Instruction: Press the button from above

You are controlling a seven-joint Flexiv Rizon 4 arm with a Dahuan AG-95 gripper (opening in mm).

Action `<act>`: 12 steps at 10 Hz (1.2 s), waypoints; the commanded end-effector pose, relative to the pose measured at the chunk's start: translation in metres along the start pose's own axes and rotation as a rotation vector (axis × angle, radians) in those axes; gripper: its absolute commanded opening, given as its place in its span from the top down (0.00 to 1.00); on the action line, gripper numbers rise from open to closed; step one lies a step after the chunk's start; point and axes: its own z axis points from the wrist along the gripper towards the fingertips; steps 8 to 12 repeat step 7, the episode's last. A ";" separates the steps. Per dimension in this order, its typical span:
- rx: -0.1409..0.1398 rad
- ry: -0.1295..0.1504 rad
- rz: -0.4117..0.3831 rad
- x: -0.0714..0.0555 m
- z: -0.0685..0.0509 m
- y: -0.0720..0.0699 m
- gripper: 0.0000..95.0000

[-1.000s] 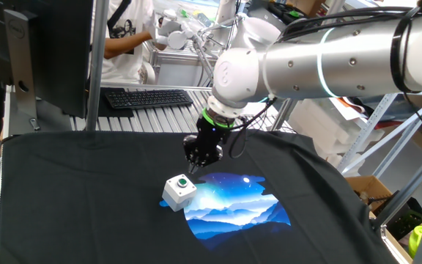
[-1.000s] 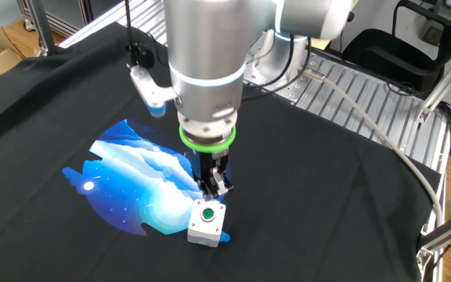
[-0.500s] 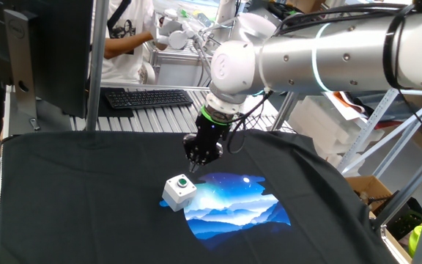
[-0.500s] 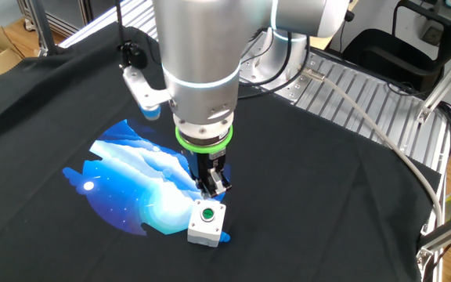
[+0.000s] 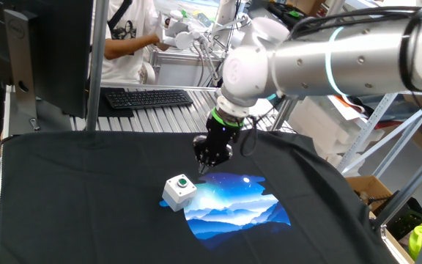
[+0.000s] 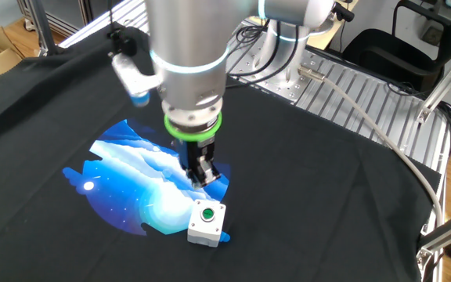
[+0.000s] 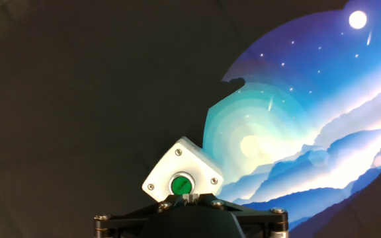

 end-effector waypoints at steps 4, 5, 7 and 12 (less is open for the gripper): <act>-0.003 -0.006 0.002 0.004 -0.002 -0.003 1.00; -0.001 -0.004 0.000 0.005 -0.003 -0.004 1.00; -0.001 -0.004 -0.003 0.005 -0.004 -0.005 1.00; -0.001 -0.004 -0.003 0.005 -0.004 -0.005 1.00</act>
